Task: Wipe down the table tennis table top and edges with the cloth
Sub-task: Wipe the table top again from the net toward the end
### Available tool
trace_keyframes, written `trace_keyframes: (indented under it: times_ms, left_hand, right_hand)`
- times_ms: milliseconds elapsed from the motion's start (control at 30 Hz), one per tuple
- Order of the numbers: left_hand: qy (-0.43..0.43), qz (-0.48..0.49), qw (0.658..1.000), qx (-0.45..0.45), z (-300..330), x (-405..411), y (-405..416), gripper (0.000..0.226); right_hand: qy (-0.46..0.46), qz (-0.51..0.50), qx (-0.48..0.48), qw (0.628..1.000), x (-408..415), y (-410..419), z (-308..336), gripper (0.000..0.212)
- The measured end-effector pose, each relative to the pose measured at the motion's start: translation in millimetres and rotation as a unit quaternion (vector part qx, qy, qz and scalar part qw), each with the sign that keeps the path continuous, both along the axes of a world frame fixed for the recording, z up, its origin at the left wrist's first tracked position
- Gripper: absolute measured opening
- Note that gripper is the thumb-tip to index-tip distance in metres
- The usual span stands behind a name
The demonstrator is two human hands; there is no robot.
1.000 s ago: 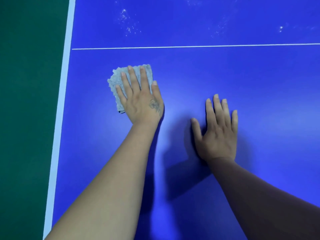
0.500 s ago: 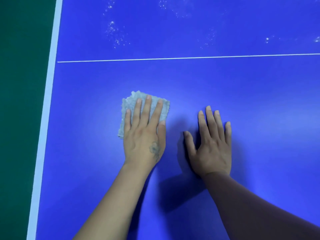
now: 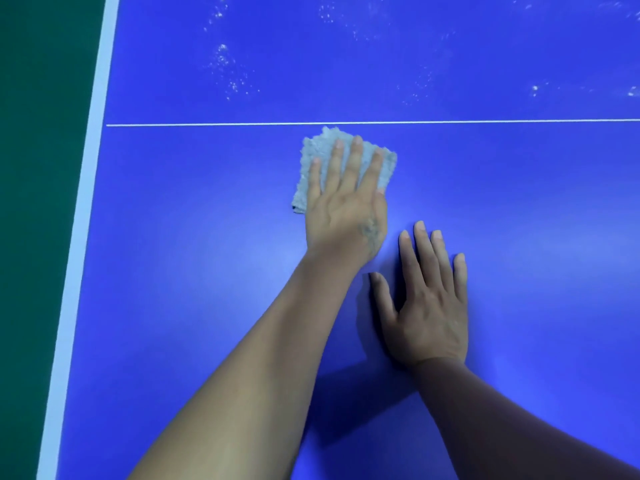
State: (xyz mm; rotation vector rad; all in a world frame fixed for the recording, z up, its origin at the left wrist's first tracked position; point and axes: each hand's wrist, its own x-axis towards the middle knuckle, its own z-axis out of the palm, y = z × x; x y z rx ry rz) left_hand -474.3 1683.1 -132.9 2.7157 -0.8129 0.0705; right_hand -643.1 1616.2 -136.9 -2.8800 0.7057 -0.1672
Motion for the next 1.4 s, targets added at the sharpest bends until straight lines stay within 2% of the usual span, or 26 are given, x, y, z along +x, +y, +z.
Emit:
trace_keyframes:
  times_ms: [133, 333, 433, 567, 633, 733, 867, 967, 1100, 1167, 1233, 1333, 1400]
  left_hand:
    - [0.008, -0.025, 0.999, 0.03, 2, -26, 45, 0.056]
    - [0.036, 0.14, 0.987, 0.063, 7, -10, 129, 0.06]
    - [0.046, 0.188, 0.979, 0.06, 7, 22, 133, 0.061]
    - [0.055, 0.232, 0.971, 0.035, 4, 61, 100, 0.063]
    - [0.065, 0.21, 0.975, 0.037, 5, 66, 81, 0.062]
    - [0.042, 0.121, 0.991, 0.036, 6, 49, 74, 0.06]
    - [0.01, 0.028, 0.998, 0.047, 6, 0, 104, 0.055]
    - [0.031, 0.011, 0.997, 0.065, 12, -45, 138, 0.054]
    - [0.067, 0.083, 0.991, 0.078, 16, -76, 193, 0.058]
    - [0.077, 0.132, 0.985, 0.084, 20, -69, 215, 0.06]
    - [0.086, 0.175, 0.977, 0.083, 21, -50, 226, 0.062]
    - [0.084, 0.218, 0.969, 0.077, 18, -12, 221, 0.064]
    - [0.079, 0.233, 0.967, 0.068, 17, 15, 212, 0.064]
  right_hand:
    - [0.009, 0.0, 0.0, 1.0, 1, 0, 0, 0.075]
    - [0.008, 0.002, 0.001, 1.0, 1, 0, 0, 0.075]
    - [0.008, 0.001, -0.001, 1.0, 1, 0, 1, 0.075]
    - [0.005, 0.005, -0.001, 1.0, 1, 1, 1, 0.074]
    - [0.001, 0.006, 0.003, 1.0, 1, 0, 1, 0.074]
    - [-0.009, 0.008, 0.009, 1.0, 1, 0, 1, 0.074]
    - [-0.008, 0.003, 0.011, 1.0, 1, 1, 2, 0.073]
    - [-0.006, 0.005, 0.01, 1.0, 2, 3, 6, 0.073]
    - [-0.026, -0.016, 0.011, 0.999, 2, 7, 6, 0.066]
    - [-0.058, -0.025, 0.016, 0.998, 5, 14, 6, 0.06]
    - [-0.085, 0.01, 0.025, 0.996, 19, 35, 9, 0.059]
    - [-0.044, 0.09, 0.049, 0.994, 46, 84, 13, 0.07]
    - [-0.009, 0.074, 0.04, 0.996, 57, 106, 10, 0.075]
